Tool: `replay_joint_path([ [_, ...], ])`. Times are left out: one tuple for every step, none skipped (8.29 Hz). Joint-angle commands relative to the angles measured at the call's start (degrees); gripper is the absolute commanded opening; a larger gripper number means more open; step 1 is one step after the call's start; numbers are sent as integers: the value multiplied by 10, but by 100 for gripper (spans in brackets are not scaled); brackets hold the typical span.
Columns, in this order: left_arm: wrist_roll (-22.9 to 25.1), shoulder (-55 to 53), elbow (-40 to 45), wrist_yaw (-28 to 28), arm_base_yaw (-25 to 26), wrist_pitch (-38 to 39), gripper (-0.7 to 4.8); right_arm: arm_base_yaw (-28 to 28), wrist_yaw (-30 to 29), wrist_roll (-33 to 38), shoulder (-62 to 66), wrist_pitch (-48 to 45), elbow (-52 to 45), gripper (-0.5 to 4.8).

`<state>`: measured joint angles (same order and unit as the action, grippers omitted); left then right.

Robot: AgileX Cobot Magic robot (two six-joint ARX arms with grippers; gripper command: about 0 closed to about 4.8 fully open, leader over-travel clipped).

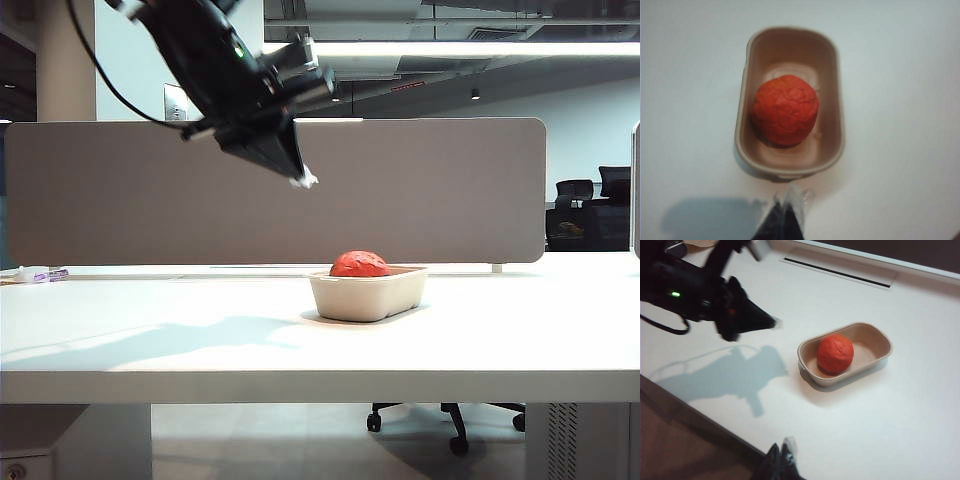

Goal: Pick up the orange and place it into the paper lunchbox.

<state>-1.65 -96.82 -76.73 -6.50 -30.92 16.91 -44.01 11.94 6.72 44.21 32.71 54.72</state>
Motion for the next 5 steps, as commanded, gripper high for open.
replay_joint_path([
  [4, 111, 112, 5, 1, -61, -6, -1, -3, -12, -19, -84, -45, -1],
  [12, 362, 340, 14, 1, -145, -6, 0, 0, -12, -133, -243, -219, -1],
  [12, 376, 352, 14, 1, -145, -6, 0, 1, -12, -139, -249, -231, -1],
  [12, 402, 376, 14, 1, -145, -6, 0, 9, -11, -150, -255, -252, -1],
  [12, 445, 418, 16, 1, -164, -6, 0, 38, -9, -161, -255, -272, -1],
])
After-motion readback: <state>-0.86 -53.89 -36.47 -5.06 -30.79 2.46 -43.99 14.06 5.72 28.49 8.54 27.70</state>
